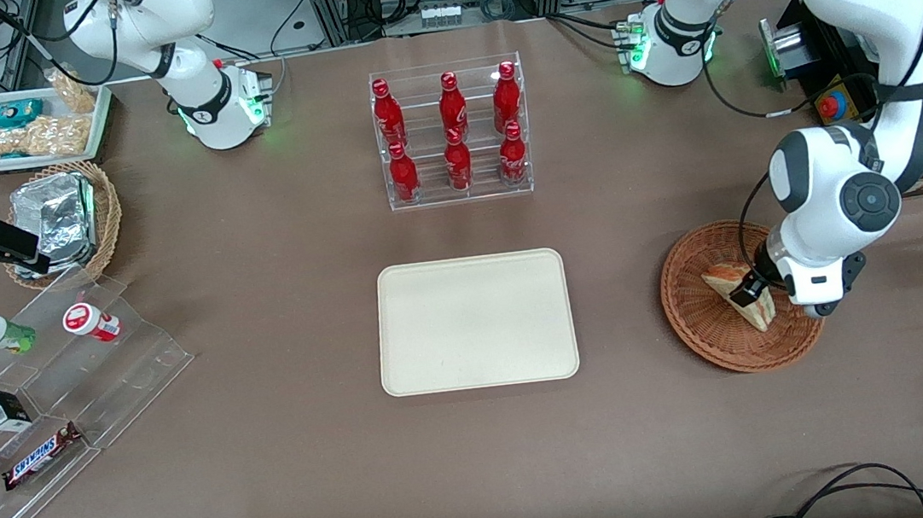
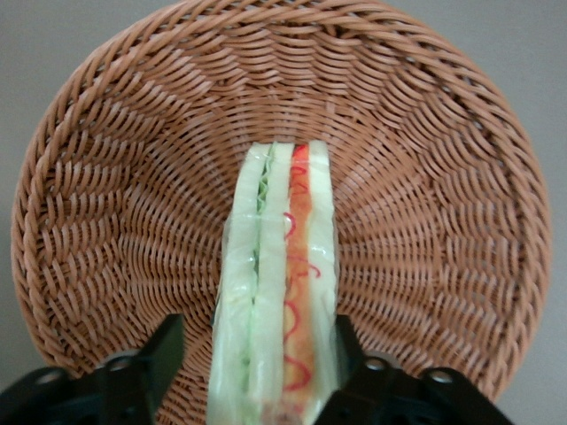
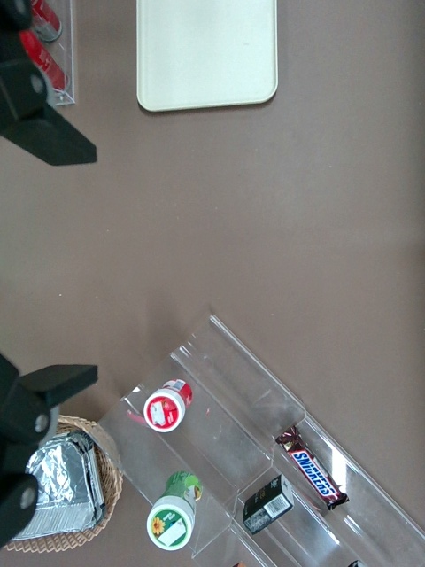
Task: Place sandwich from basket to tray
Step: 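Close the left gripper on the sandwich and lift it from the basket, then carry the sandwich with the left gripper over the cream tray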
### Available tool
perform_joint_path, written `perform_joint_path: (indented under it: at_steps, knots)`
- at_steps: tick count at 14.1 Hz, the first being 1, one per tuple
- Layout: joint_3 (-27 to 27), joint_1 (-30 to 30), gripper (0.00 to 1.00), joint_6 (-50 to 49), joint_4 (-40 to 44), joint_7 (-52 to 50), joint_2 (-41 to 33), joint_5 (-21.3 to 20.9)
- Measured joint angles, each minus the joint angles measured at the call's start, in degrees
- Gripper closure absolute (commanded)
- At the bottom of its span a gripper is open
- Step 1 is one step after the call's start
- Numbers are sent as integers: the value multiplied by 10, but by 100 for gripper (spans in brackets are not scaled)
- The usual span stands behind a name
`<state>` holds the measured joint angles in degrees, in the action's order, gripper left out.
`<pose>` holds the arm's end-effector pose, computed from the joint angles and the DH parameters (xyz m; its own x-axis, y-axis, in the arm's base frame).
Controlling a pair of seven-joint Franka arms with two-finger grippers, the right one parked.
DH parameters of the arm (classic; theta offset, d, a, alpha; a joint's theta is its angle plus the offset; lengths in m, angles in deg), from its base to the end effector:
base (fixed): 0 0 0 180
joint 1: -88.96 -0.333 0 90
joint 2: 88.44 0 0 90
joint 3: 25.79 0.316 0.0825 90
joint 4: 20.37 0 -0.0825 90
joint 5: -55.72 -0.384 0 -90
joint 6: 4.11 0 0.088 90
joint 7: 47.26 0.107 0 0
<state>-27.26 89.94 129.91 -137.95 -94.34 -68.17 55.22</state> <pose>0.5859 -0.0247 0.2589 0.7136 0.6990 -0.0476 0.6974 -0.7151 -0.0467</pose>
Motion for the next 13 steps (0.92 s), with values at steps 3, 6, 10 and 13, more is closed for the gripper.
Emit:
perform_joint_path:
  at_steps: [3,6,10,13]
  knots:
    - [-1,-2,95,-6,3,1,-2,0]
    - [-3,1,98,-102,41,3,-19,0]
    - [-37,9,100,-203,113,42,-36,1]
    - [-96,20,95,-166,124,123,-21,1]
